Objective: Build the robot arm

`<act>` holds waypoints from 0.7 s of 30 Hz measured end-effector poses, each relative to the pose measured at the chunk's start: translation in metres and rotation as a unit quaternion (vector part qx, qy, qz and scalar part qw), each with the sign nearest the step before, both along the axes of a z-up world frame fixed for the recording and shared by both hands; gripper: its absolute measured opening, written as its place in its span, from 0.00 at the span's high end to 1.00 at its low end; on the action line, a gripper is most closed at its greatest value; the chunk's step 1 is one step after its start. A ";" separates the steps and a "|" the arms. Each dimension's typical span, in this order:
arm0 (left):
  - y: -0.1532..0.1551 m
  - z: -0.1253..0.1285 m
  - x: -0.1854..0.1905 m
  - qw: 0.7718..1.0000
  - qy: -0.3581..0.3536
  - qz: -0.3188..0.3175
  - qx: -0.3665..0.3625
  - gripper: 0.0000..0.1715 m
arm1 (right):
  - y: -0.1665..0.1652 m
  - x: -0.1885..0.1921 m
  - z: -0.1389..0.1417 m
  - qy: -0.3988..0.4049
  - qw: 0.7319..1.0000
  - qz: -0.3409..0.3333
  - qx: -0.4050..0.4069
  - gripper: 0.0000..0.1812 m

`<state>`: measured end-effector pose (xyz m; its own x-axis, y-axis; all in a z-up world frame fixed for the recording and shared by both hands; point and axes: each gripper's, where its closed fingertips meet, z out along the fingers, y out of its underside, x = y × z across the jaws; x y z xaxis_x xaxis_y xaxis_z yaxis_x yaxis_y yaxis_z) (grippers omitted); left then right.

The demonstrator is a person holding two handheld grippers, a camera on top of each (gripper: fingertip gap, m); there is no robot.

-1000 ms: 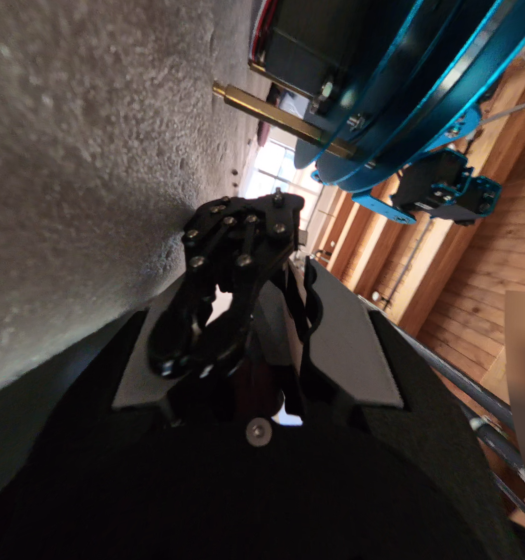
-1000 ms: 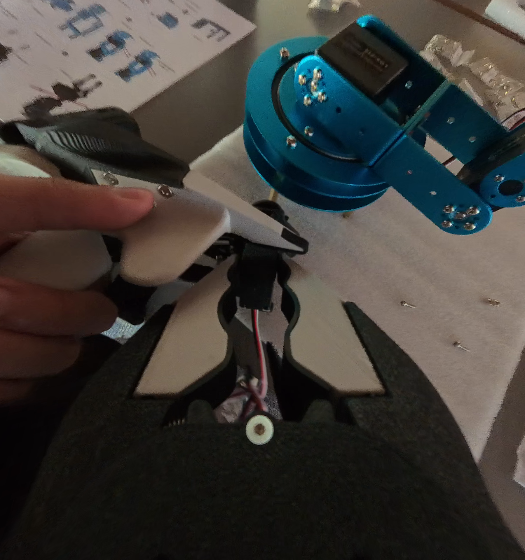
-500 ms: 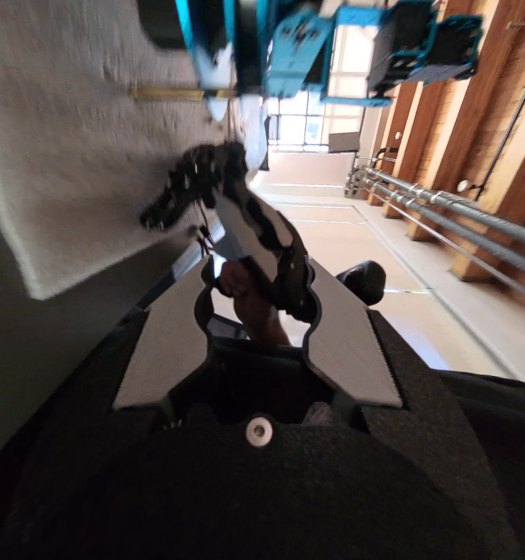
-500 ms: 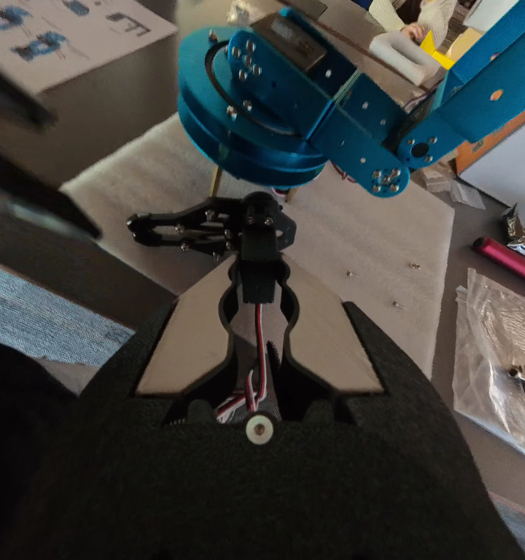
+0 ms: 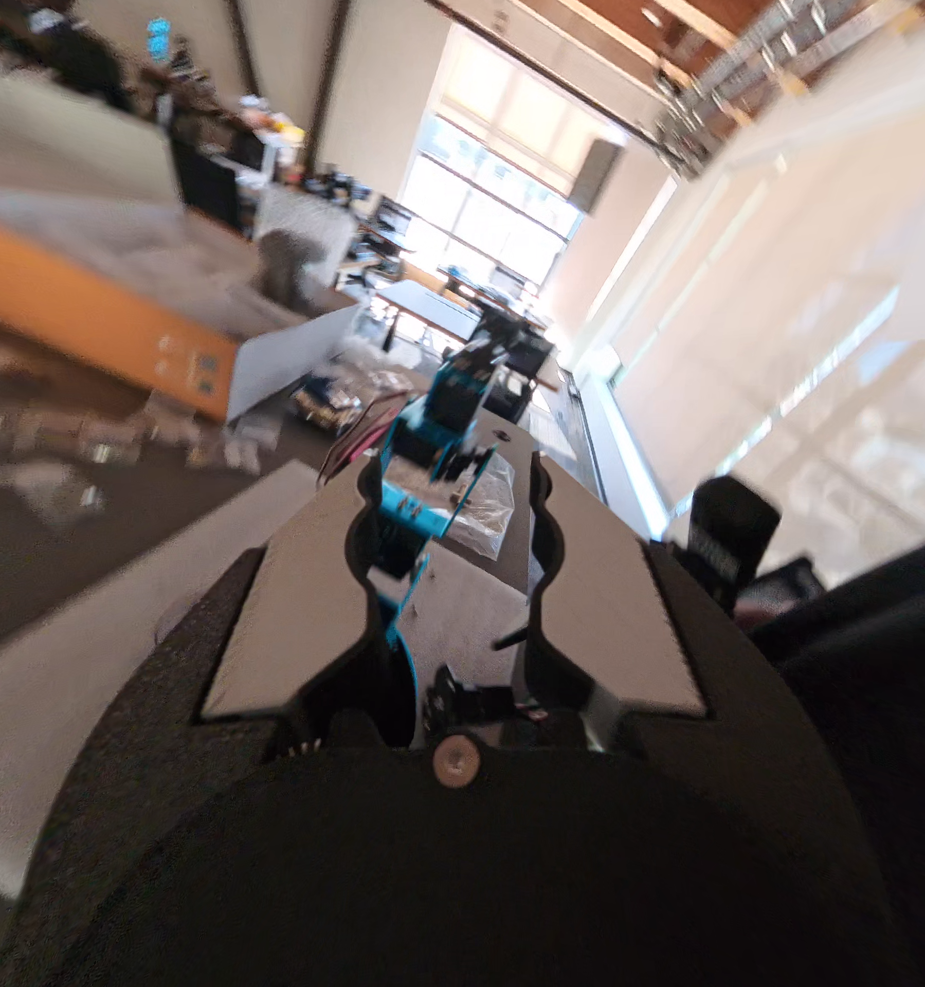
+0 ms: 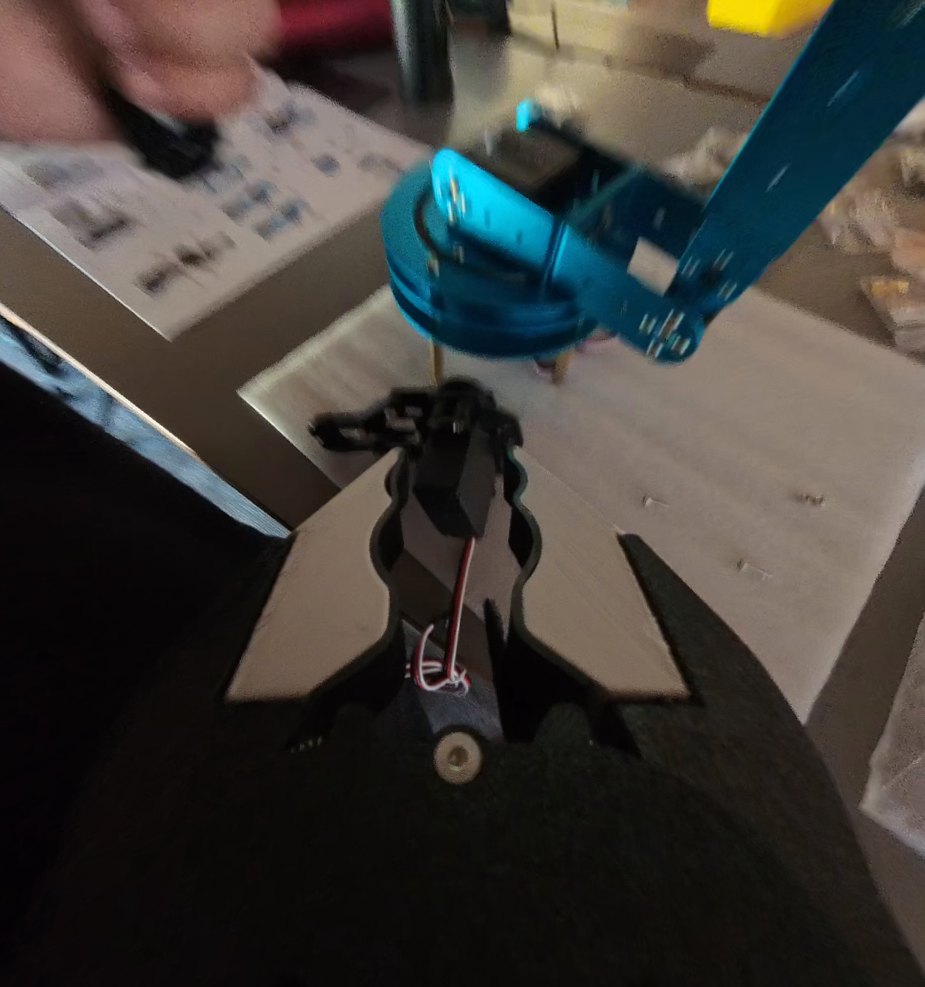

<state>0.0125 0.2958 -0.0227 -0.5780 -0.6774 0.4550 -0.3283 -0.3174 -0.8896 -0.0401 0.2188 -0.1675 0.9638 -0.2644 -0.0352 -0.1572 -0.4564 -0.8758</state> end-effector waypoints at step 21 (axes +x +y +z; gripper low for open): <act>-0.078 0.032 0.062 0.930 -0.096 -0.287 0.210 0.88 | 0.011 0.119 0.174 0.045 0.935 0.293 0.192 0.88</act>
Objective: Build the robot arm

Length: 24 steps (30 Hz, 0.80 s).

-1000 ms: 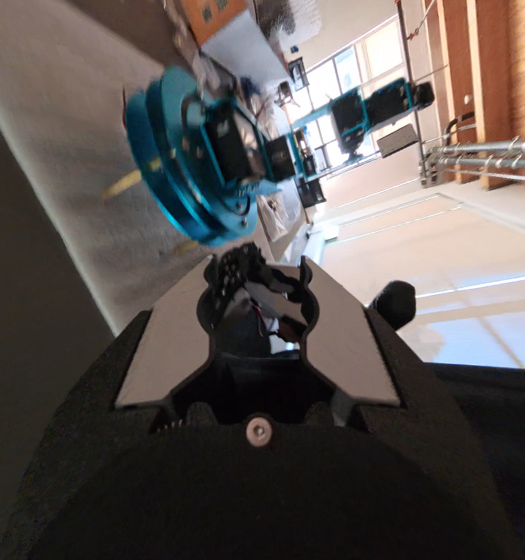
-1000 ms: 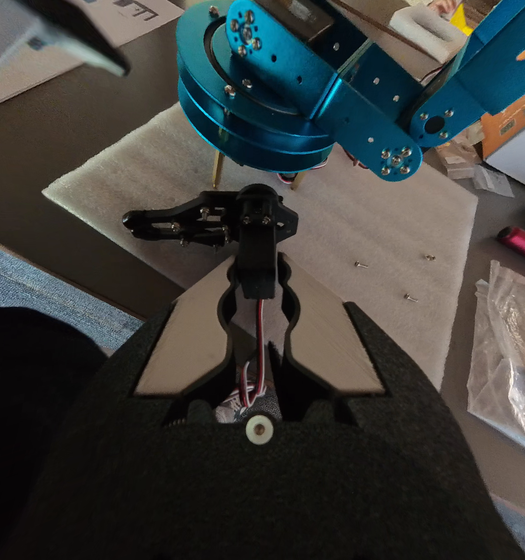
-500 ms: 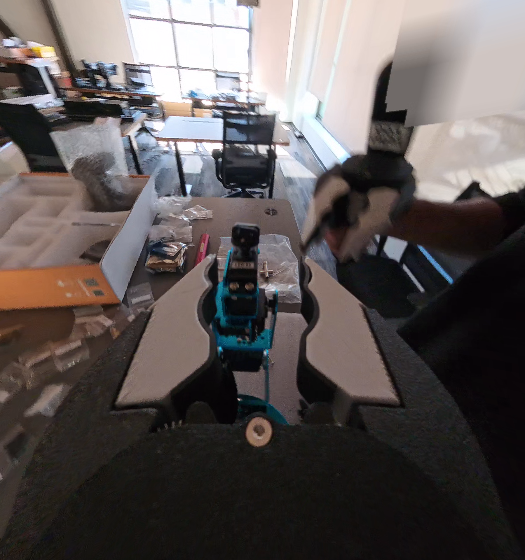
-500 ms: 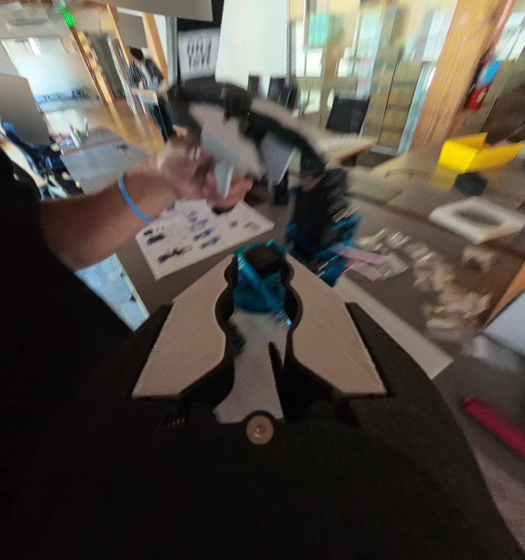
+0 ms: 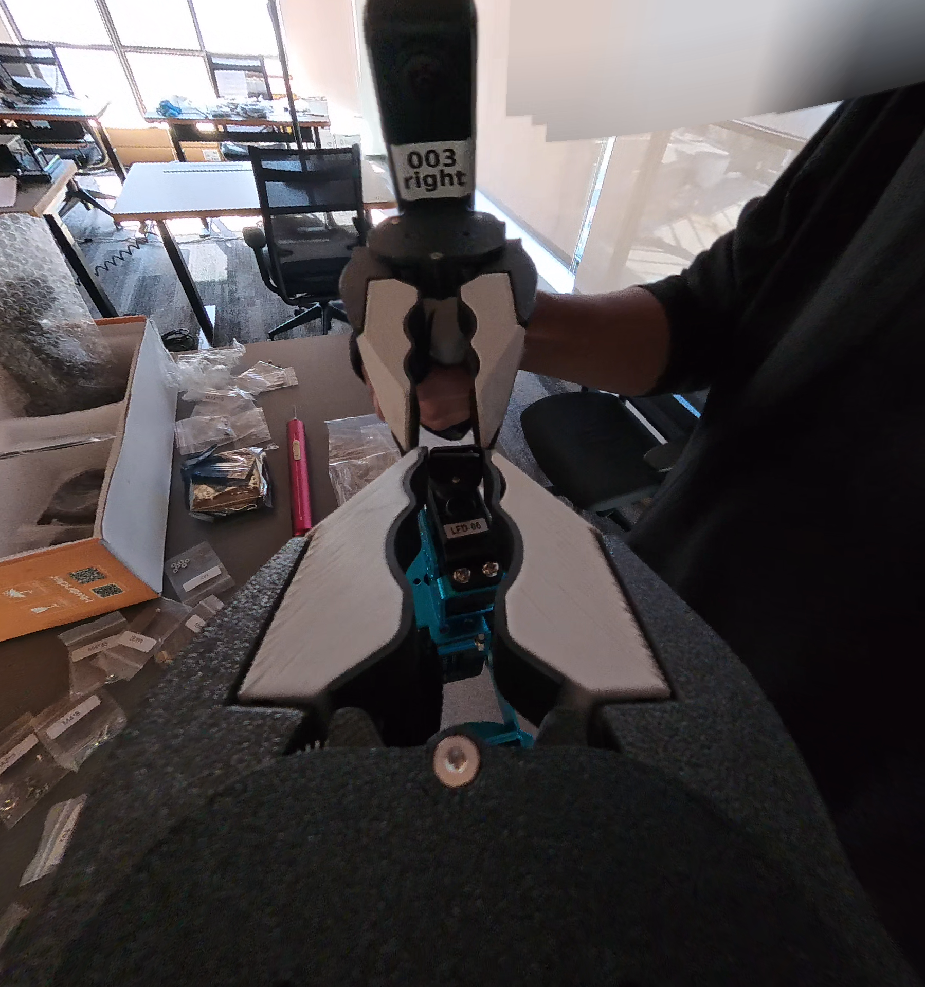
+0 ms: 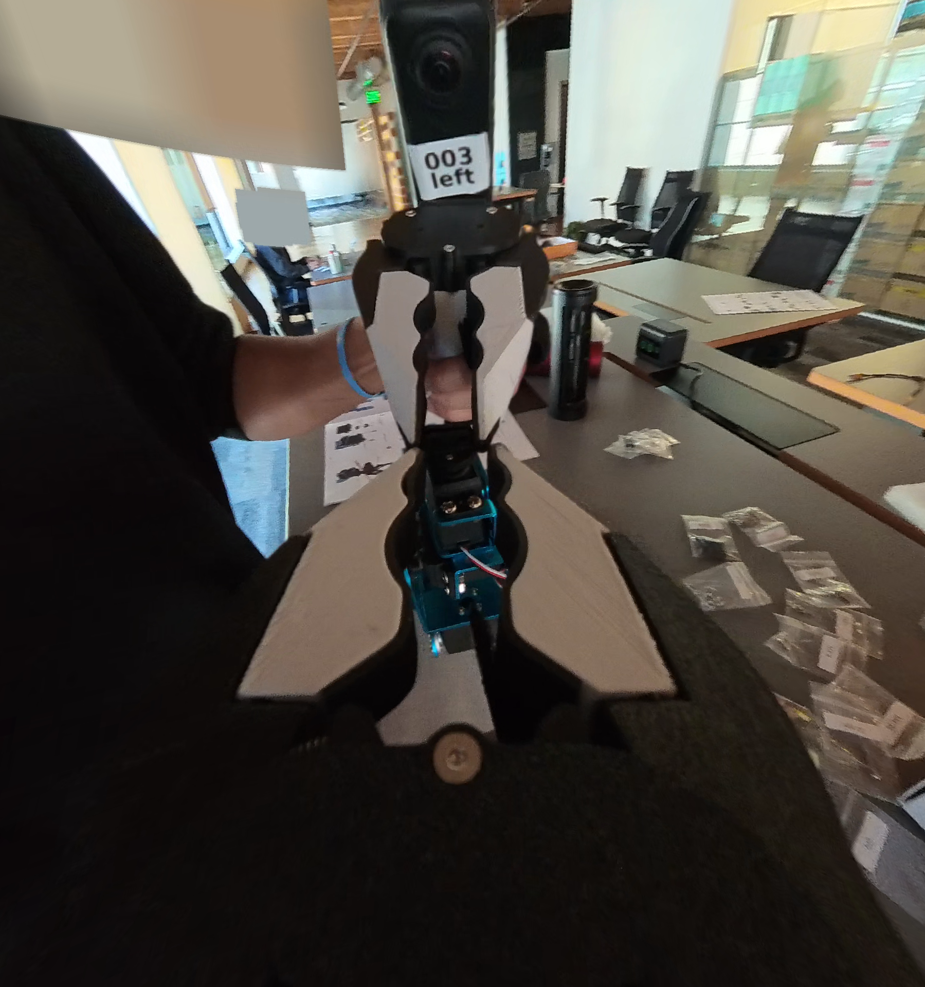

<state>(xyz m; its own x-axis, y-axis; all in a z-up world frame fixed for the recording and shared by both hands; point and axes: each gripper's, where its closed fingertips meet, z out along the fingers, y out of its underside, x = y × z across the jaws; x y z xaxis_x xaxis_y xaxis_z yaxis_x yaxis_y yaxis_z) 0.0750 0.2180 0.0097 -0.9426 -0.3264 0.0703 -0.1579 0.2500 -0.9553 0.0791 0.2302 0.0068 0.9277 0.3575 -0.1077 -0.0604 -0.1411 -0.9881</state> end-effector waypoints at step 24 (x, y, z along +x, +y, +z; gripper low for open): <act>-0.001 -0.003 0.000 0.998 -0.013 0.055 -0.003 0.88 | -0.003 -0.002 -0.001 0.004 0.999 0.042 0.003 0.92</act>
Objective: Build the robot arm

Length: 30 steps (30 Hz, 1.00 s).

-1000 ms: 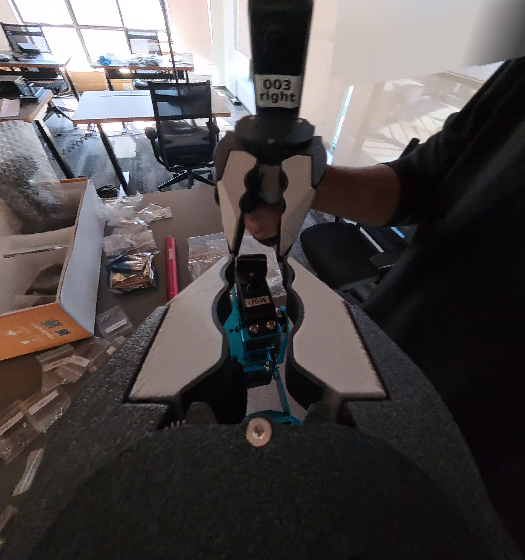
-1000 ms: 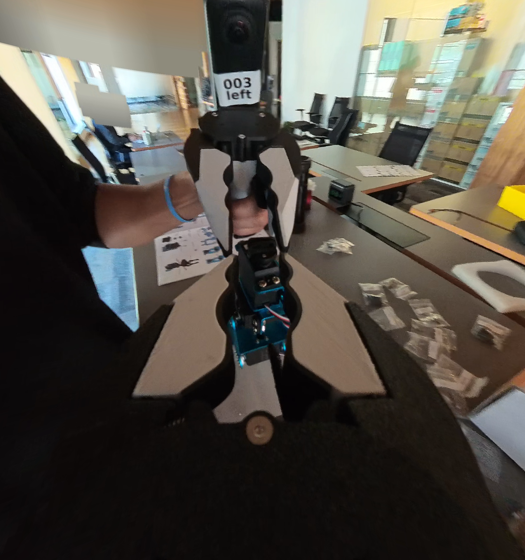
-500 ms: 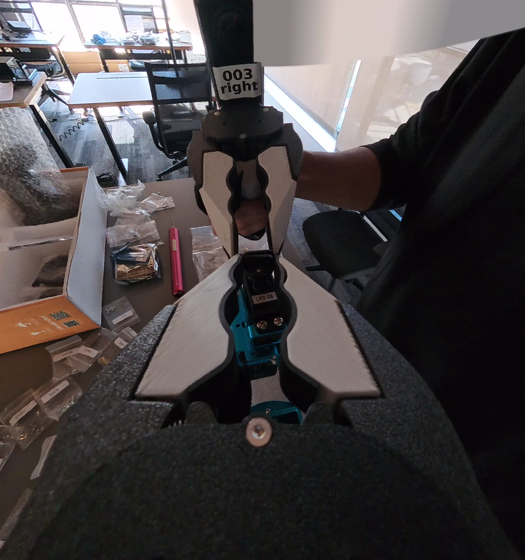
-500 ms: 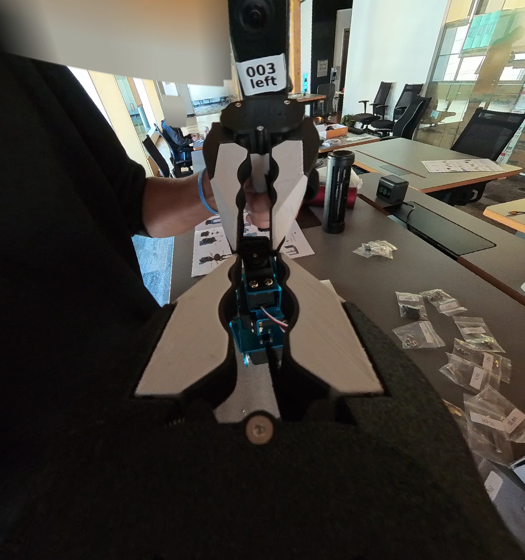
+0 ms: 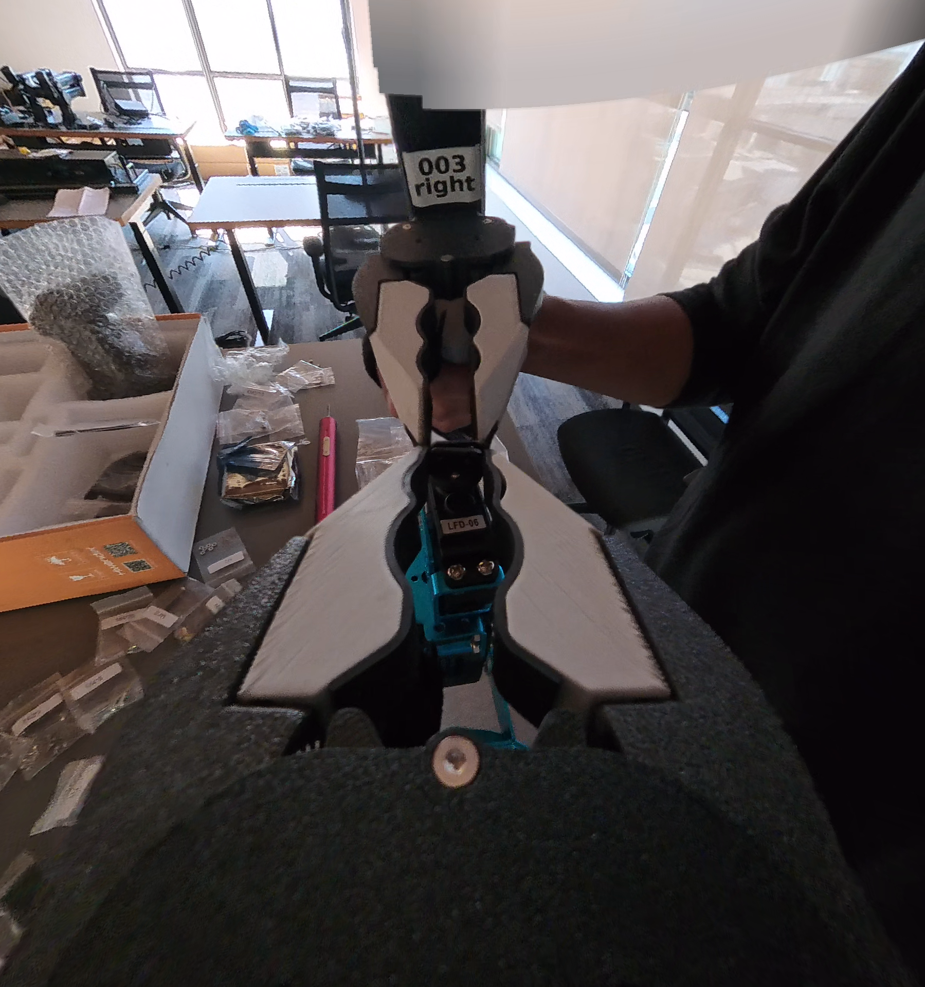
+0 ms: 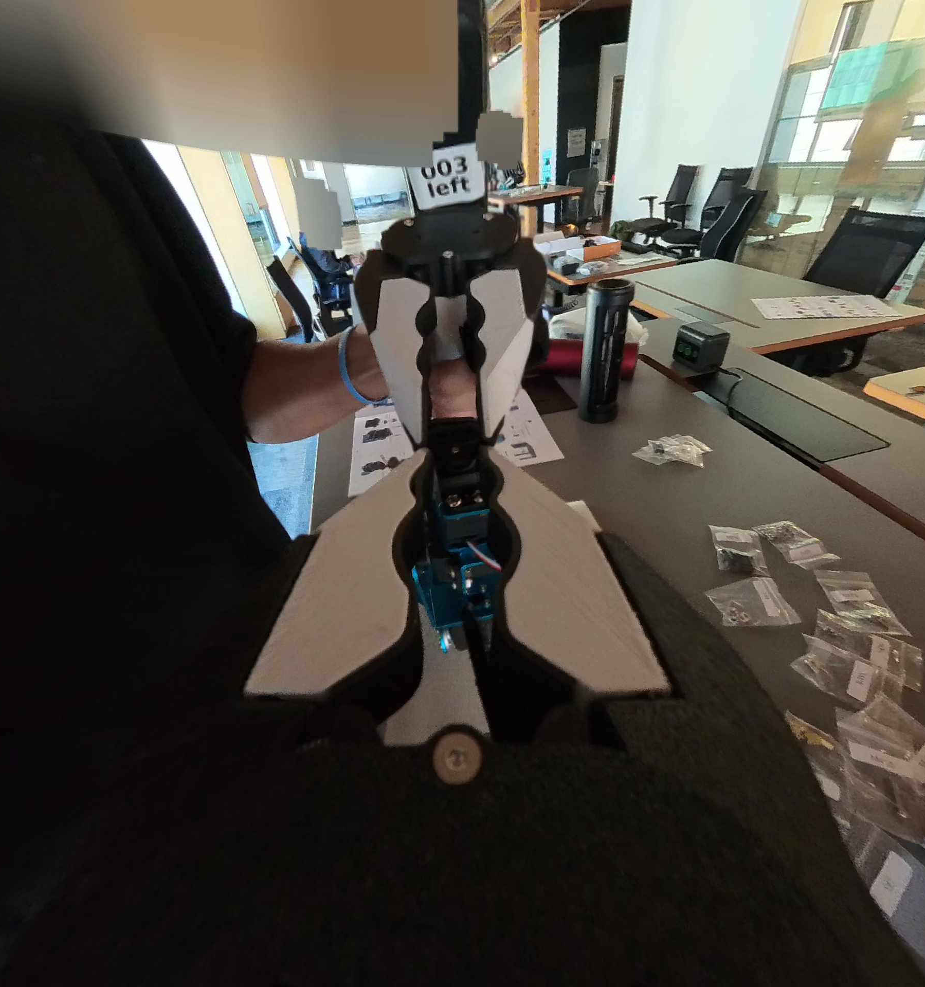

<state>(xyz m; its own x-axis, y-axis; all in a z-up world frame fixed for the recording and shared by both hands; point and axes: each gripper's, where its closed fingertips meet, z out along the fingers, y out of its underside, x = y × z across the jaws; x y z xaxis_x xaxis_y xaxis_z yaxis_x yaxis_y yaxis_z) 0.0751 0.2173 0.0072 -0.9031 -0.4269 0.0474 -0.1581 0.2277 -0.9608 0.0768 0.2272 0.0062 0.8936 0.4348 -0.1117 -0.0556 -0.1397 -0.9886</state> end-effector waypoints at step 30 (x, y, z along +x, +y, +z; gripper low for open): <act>0.003 0.001 0.001 0.999 -0.027 0.015 0.023 0.89 | 0.001 -0.008 0.004 -0.053 0.998 0.014 0.023 1.00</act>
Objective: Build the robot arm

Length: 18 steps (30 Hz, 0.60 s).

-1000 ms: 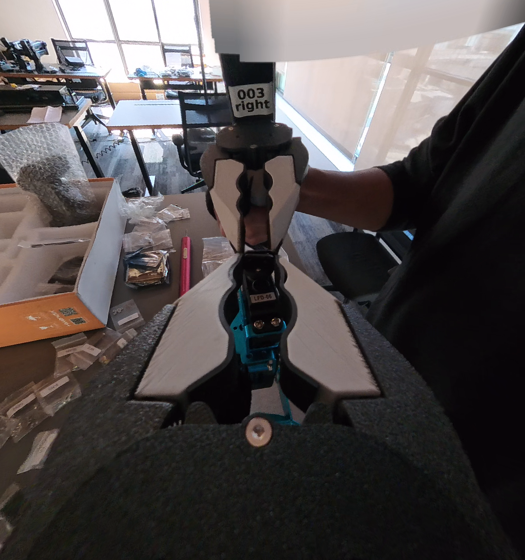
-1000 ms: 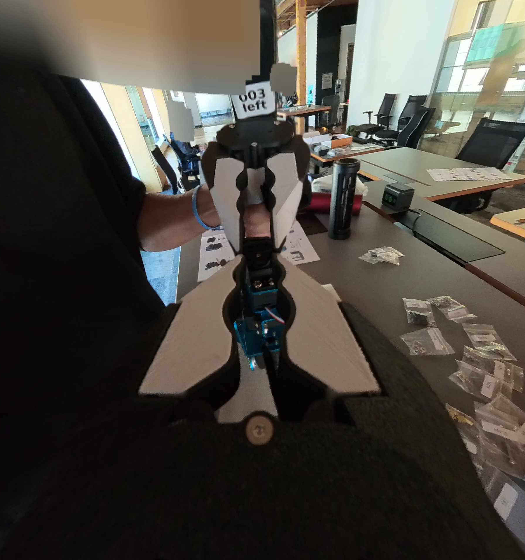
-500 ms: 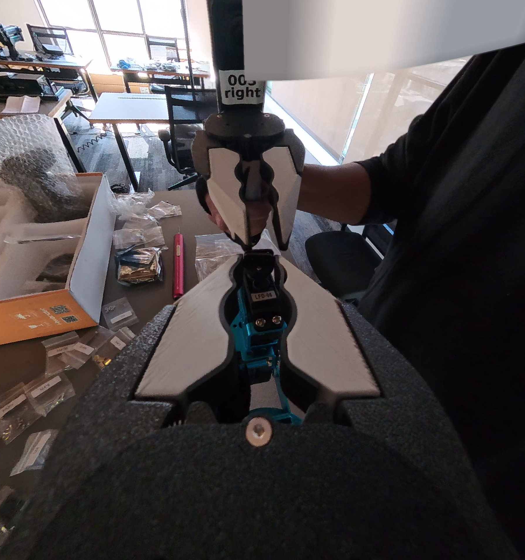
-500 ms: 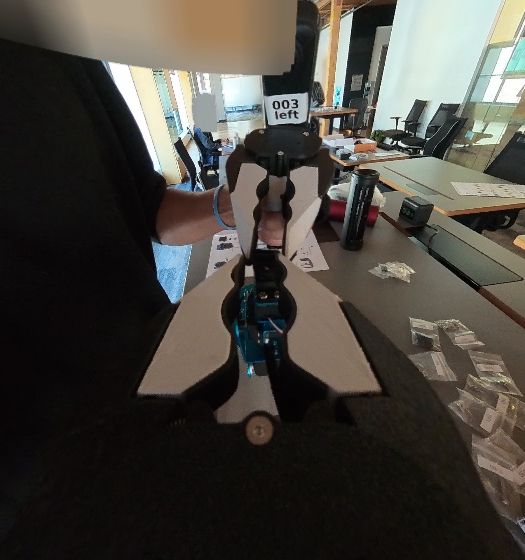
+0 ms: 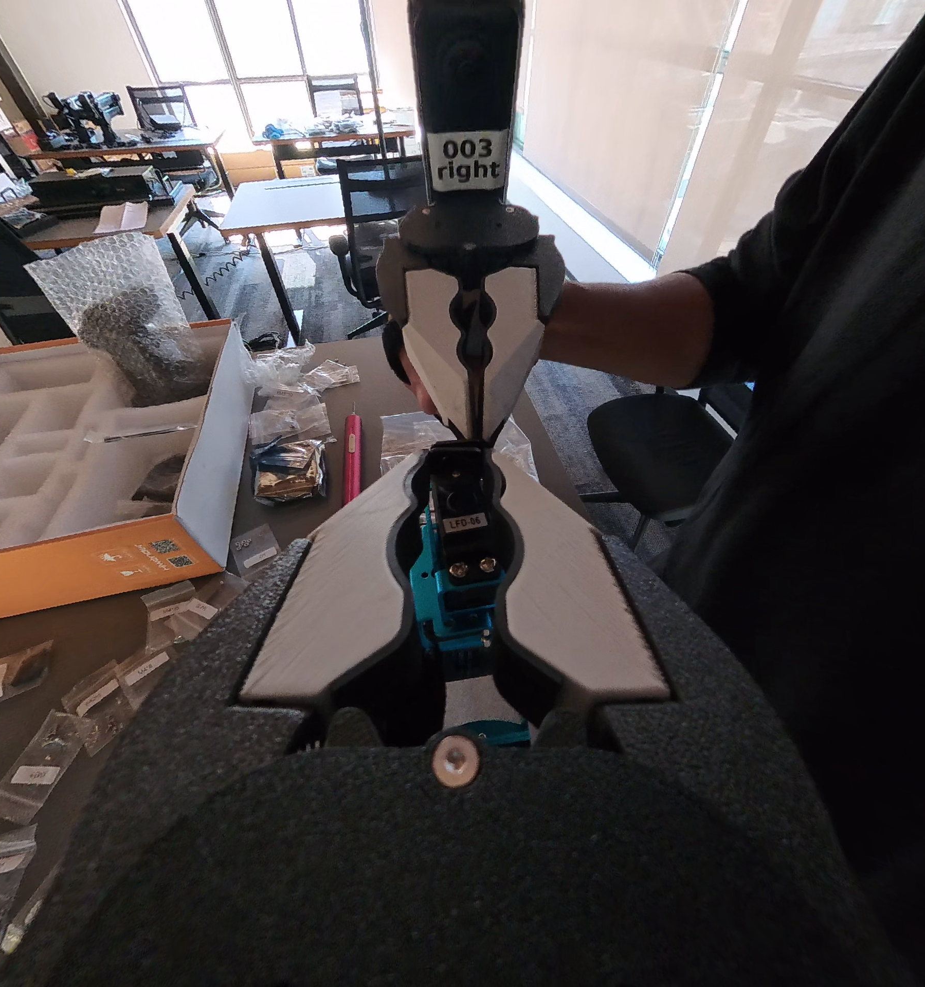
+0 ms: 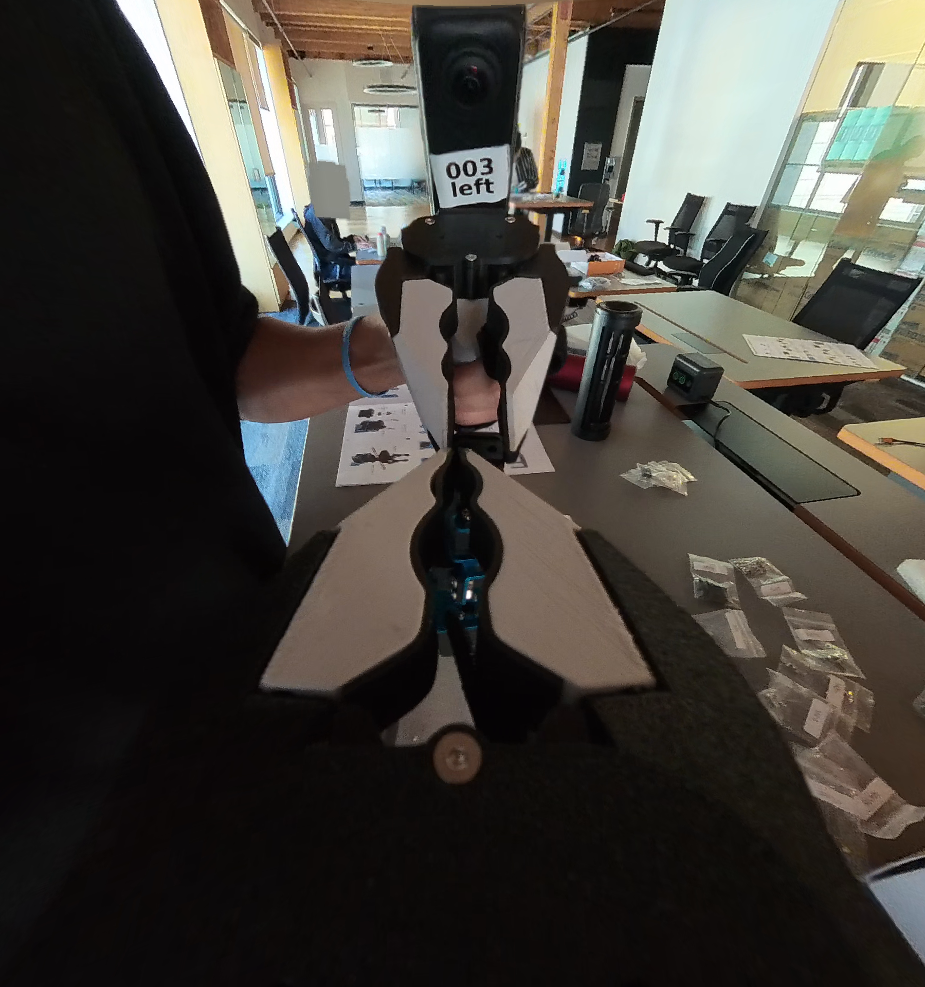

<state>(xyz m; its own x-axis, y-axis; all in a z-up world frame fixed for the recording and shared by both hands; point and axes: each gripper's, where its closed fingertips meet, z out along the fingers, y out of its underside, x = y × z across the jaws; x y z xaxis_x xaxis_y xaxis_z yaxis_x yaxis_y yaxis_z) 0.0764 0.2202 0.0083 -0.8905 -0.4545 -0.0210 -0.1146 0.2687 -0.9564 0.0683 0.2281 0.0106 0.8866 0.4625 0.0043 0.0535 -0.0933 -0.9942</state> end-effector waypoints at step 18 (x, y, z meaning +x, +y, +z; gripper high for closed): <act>-0.002 -0.001 0.000 0.999 -0.009 0.035 -0.001 0.89 | -0.003 0.001 -0.001 0.024 1.000 -0.003 -0.012 1.00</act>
